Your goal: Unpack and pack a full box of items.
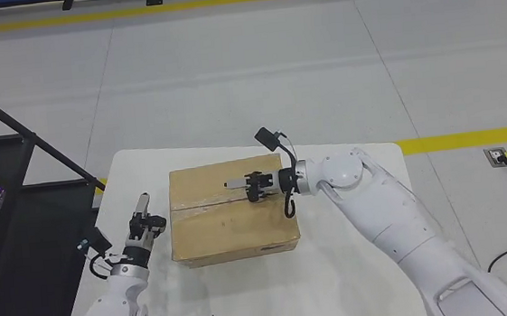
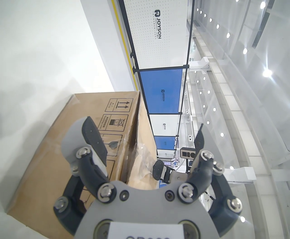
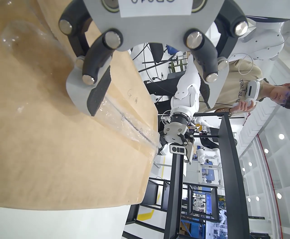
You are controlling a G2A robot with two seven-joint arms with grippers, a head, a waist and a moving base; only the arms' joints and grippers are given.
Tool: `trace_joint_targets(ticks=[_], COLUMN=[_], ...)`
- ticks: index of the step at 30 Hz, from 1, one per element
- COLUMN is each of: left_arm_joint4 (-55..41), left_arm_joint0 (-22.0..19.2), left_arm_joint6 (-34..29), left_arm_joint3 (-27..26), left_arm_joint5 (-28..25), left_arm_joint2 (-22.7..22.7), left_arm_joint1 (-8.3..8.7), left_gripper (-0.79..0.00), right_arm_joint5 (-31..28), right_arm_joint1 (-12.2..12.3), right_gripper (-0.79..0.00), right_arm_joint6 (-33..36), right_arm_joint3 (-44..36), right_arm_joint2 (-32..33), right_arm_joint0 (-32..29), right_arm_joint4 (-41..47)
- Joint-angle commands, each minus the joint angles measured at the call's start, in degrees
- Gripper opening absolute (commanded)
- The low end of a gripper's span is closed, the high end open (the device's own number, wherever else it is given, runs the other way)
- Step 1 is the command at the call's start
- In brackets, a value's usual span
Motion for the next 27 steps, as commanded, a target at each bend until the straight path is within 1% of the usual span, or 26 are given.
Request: trace_joint_targets(ticks=[1,12,18,27], left_arm_joint4=[0.0,0.4,0.5,0.1], left_arm_joint0=[0.1,0.6,0.9,1.3], left_arm_joint6=[-0.1,-0.3,-0.3,-0.4], left_arm_joint3=[-0.1,-0.5,-0.8,-0.8], left_arm_joint5=[0.0,-0.2,-0.4,-0.5], left_arm_joint2=[0.2,1.1,1.3,1.0], left_arm_joint1=[-0.01,-0.07,-0.08,-0.04], left_gripper=[0.000,0.000,0.000,0.000], right_arm_joint5=[-0.5,-4.5,-5.0,-6.8], right_arm_joint1=[-0.8,-5.6,-8.8,-13.3], right_gripper=[0.000,0.000,0.000,0.000], right_arm_joint6=[0.2,0.6,0.1,1.9], right_arm_joint3=[1.9,9.2,12.9,18.6], right_arm_joint2=[-0.9,-5.1,-7.8,-10.7], right_arm_joint0=[0.8,4.7,6.6,8.4], right_arm_joint4=[0.7,4.2,4.4,5.2])
